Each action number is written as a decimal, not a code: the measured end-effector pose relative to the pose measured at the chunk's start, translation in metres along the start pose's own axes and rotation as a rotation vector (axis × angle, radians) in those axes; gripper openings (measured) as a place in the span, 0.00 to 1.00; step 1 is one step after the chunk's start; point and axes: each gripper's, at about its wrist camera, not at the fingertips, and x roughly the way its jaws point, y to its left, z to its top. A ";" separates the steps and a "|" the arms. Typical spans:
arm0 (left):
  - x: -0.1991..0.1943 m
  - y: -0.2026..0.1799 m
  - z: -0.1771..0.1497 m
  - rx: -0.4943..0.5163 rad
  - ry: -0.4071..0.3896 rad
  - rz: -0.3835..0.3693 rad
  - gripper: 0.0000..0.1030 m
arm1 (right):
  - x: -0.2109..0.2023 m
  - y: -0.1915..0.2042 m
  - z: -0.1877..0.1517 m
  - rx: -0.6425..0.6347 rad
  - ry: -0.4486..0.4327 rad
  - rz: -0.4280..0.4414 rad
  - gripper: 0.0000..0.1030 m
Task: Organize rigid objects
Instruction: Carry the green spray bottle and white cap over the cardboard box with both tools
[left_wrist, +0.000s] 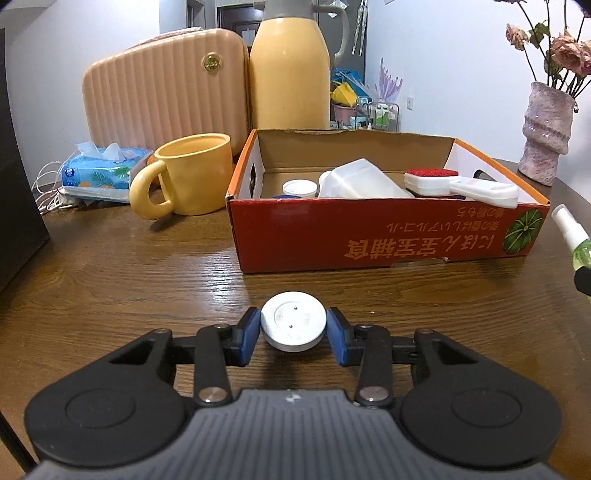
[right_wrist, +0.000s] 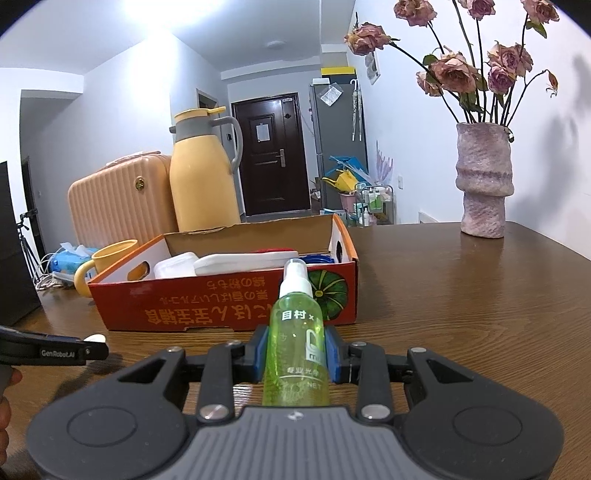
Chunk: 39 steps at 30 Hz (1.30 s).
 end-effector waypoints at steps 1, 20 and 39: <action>-0.002 -0.001 0.000 0.002 -0.006 0.001 0.39 | 0.000 0.001 0.000 0.000 0.000 0.002 0.29; -0.041 -0.027 -0.010 0.034 -0.106 -0.021 0.39 | -0.010 0.025 -0.004 0.000 -0.008 0.069 0.29; -0.062 -0.035 -0.003 0.032 -0.173 -0.016 0.39 | -0.016 0.033 0.006 0.006 -0.026 0.097 0.29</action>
